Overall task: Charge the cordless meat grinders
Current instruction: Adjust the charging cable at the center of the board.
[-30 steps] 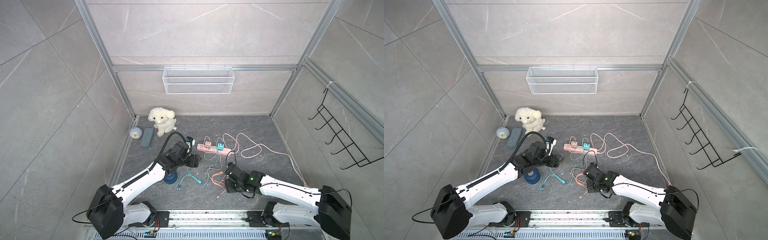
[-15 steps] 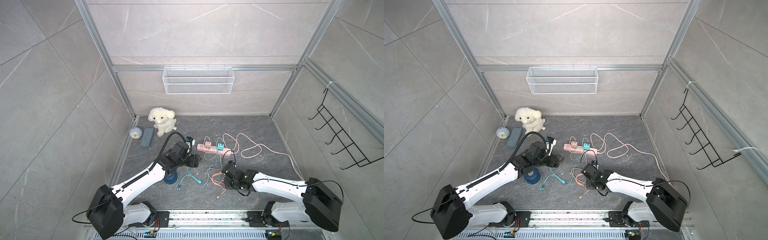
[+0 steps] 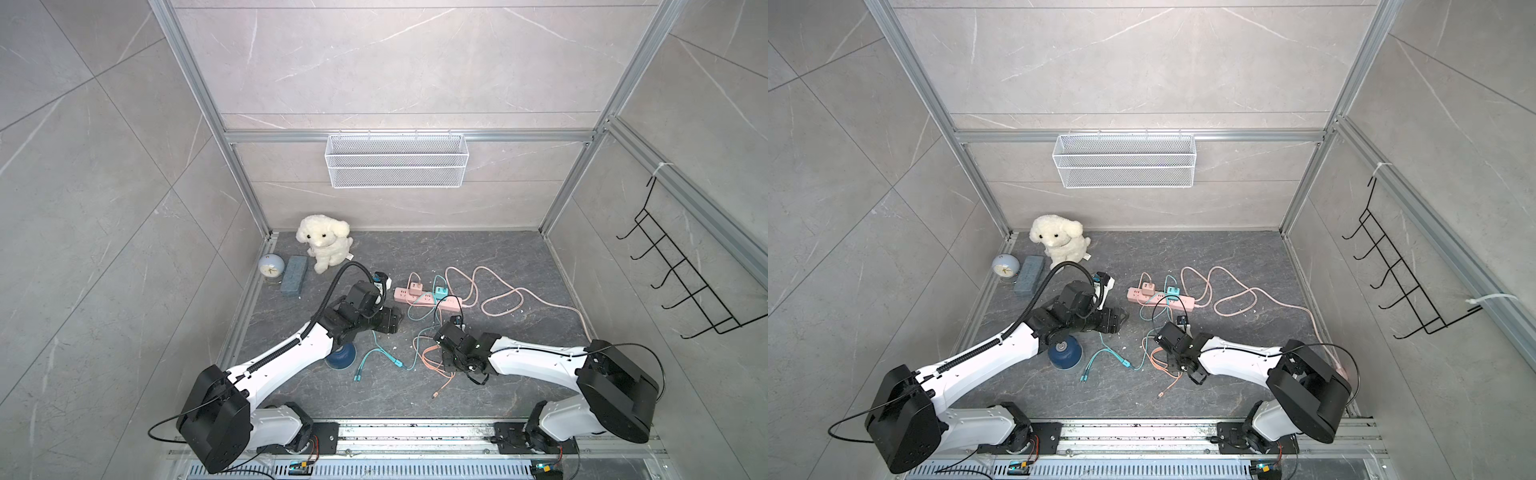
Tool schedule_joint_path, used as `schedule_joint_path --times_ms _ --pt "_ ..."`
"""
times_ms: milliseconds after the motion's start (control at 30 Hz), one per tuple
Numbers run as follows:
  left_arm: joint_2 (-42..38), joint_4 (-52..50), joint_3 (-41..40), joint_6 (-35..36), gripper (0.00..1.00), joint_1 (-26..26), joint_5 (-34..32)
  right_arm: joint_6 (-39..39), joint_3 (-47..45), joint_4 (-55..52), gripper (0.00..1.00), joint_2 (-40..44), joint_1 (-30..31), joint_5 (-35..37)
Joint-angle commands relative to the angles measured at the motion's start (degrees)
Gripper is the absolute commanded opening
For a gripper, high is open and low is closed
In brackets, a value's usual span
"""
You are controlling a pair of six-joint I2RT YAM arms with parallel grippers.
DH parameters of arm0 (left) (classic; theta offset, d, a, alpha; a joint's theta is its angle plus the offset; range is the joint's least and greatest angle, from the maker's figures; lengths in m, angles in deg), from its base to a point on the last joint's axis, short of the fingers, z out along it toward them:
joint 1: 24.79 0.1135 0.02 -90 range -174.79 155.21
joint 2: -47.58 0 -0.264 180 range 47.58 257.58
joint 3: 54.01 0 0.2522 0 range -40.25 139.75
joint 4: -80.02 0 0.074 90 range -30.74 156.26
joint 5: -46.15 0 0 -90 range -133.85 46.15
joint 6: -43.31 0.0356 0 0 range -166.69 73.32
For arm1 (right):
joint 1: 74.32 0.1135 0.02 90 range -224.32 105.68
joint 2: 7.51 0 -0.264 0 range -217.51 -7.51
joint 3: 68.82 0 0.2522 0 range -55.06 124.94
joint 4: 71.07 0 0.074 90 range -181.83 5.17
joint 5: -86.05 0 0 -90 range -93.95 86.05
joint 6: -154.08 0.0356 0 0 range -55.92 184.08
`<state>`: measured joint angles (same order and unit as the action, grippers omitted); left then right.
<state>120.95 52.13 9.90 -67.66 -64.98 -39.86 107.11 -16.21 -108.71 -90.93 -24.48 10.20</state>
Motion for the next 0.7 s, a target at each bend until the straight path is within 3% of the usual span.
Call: schedule_joint_path --times_ms 0,300,500,667 --pt "0.61 -0.37 2.71 1.65 0.76 0.46 -0.41 -2.41 -1.38 0.50 0.07 1.65 -0.35 -1.09" --pt "2.12 -0.37 3.96 2.08 0.76 0.72 0.77 -14.51 -4.98 8.58 0.02 12.98 -1.58 -5.00" --pt "2.93 -0.37 4.51 2.12 0.76 0.89 1.19 -13.81 -5.19 6.35 0.02 14.24 -7.60 -6.94" --pt "3.59 -0.59 4.61 2.05 0.76 0.98 1.36 -12.16 -2.23 2.05 0.12 9.54 -10.16 -7.61"
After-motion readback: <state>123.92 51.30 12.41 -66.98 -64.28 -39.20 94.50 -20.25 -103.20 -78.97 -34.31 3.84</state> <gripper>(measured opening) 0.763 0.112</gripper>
